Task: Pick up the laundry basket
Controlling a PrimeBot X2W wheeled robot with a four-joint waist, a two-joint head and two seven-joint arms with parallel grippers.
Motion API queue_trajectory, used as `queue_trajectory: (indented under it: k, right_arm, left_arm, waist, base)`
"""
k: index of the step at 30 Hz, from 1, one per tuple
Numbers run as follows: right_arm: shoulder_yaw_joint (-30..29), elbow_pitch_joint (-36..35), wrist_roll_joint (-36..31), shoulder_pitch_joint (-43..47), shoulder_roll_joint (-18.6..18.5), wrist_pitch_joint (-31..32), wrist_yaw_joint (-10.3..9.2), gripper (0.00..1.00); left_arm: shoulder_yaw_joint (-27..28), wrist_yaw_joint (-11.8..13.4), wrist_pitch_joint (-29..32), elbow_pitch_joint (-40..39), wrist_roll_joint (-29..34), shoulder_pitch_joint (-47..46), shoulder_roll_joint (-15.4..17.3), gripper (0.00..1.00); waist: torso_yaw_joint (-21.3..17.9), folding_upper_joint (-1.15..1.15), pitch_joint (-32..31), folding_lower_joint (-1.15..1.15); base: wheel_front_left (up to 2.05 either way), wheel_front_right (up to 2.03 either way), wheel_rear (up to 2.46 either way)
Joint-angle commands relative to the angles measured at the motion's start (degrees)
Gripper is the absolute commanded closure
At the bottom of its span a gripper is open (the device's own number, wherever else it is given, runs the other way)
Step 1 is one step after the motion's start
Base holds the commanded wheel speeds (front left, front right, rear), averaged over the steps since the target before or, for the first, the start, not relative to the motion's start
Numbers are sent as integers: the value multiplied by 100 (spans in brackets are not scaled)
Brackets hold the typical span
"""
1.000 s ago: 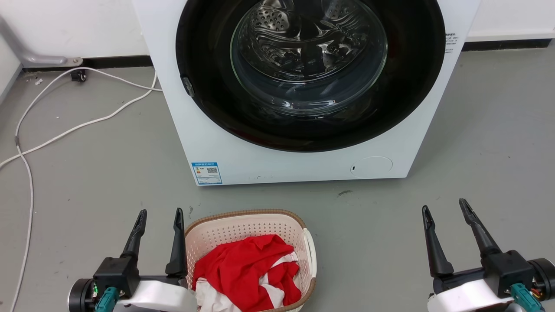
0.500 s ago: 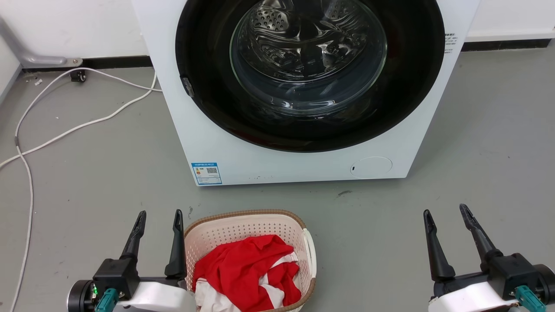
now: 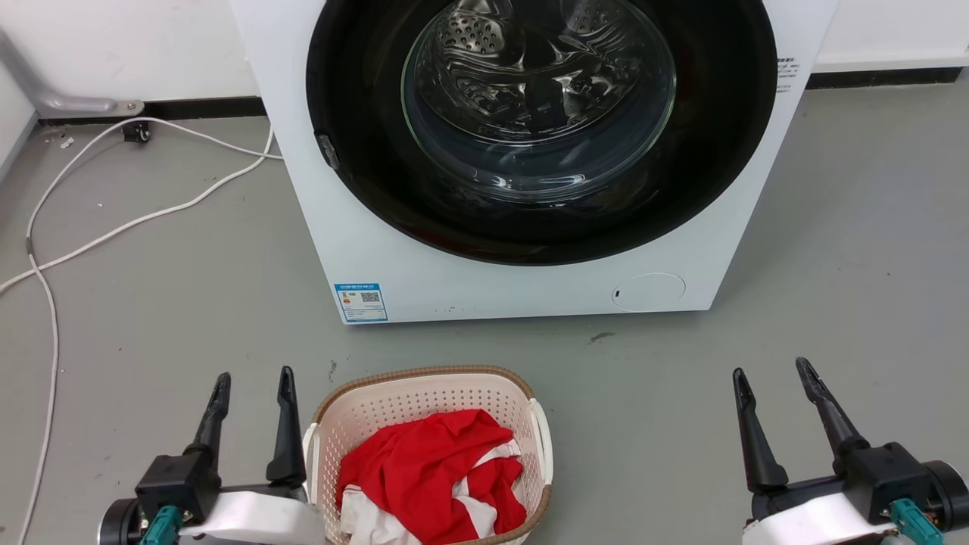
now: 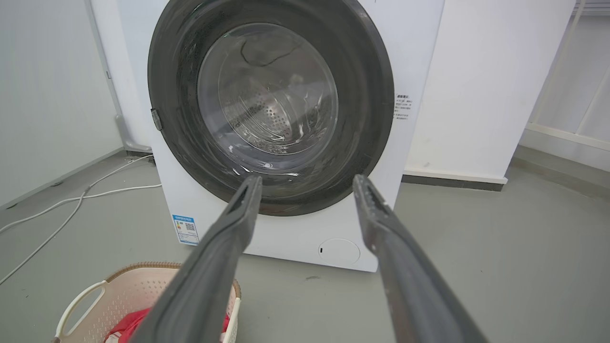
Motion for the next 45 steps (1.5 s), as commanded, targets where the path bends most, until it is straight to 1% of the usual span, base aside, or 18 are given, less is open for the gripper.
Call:
queue_trajectory:
  k: [1, 6, 10, 13, 17, 25, 32, 38, 45]
  right_arm:
    - [31, -12, -47, -44, -9, -10, -2, 0]
    - [207, 81, -125, -254, -8, -10, -2, 0]
    - [435, 376, -146, -524, -6, -10, -2, 0]
    - [604, 621, -200, -751, -6, -10, -2, 0]
    - [827, 1081, -196, -1247, -6, -10, -3, 0]
    - [1306, 2044, -394, -2276, -7, -9, -3, 0]
    - [1687, 3229, -482, -3285, -7, -9, -3, 0]
    - [1937, 3865, -381, -4066, -4, -10, -3, 0]
    - [2245, 4688, -262, -4673, -6, -10, -3, 0]
  left_arm:
    - [34, -19, -16, -6, 19, -23, 13, 0]
    - [289, -139, -16, 102, 149, -180, 13, 0]
    - [529, -182, -16, 353, 401, -388, 16, 0]
    - [658, -218, -16, 615, 494, -608, 93, 0]
    - [739, -275, -15, 1034, 545, -998, 253, 0]
    - [739, -337, -15, 2412, 469, -1970, 637, 0]
    - [535, -354, -16, 3355, 385, -2840, 885, 0]
    - [-35, -359, -16, 4162, 117, -3565, 1109, 0]
    - [-495, -355, -16, 4925, -227, -4178, 1234, 0]
  waist:
    - [6, 0, 3, 0]
    - [41, 0, 43, 0]
    - [93, 0, 121, 0]
    - [130, 0, 233, 0]
    - [139, 0, 563, 0]
    - [158, 0, 1469, 0]
    - [172, 0, 2298, 0]
    - [204, 0, 2961, 0]
    - [259, 0, 3524, 0]
  base:
    - [0, 0, 0]
    - [0, 0, 0]
    - [0, 0, 0]
    - [0, 0, 0]
    - [0, 0, 0]
    - [0, 0, 0]
    - [0, 0, 0]
    - [0, 0, 0]
    - [0, 0, 0]
